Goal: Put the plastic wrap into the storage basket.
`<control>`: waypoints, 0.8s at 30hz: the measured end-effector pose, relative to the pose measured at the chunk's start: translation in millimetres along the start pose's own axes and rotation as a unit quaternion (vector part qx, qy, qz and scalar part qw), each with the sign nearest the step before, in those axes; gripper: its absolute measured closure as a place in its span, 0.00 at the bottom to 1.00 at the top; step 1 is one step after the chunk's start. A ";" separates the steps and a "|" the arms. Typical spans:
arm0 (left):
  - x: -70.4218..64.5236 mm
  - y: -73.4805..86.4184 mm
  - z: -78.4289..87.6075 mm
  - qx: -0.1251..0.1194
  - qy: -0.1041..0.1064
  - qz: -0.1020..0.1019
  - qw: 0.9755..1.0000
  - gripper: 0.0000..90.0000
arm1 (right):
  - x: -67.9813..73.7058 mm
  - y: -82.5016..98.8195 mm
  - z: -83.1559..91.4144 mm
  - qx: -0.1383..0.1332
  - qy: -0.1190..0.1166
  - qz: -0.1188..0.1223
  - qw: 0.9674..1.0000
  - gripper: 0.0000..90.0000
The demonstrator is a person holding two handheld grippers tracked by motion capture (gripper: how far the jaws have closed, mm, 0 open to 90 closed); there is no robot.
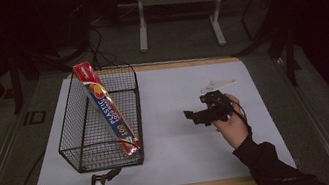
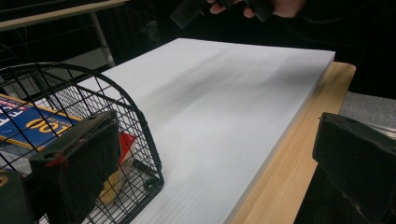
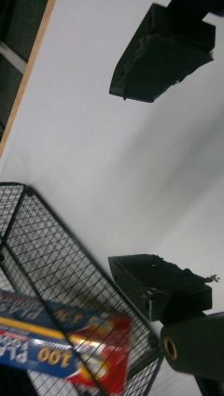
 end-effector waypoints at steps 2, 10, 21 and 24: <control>-0.1 -0.1 0.0 0.000 0.000 0.000 1.000 0.02 | -0.9 8.4 0.8 0.004 0.007 0.002 1.000 0.17; 0.1 0.2 -0.3 0.001 0.000 0.000 1.000 0.02 | -3.4 40.2 6.9 0.019 0.003 -0.010 1.000 0.17; -0.7 0.5 -1.2 0.004 0.001 -0.002 1.000 0.02 | -3.8 62.6 16.1 0.012 0.012 -0.013 1.000 0.17; -0.7 0.4 -1.3 0.004 0.002 -0.002 1.000 0.02 | -6.2 66.1 13.7 0.008 0.019 -0.012 1.000 0.17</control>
Point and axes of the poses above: each handheld gripper's, and its own axes: z roughly backward along the jaws, y roughly out of its underside, x roughly to its left, the point moved 3 cm from there along -z, roughly forward along the jaws, and after that the axes turned 4 degrees about -x, right-handed, at the moved point
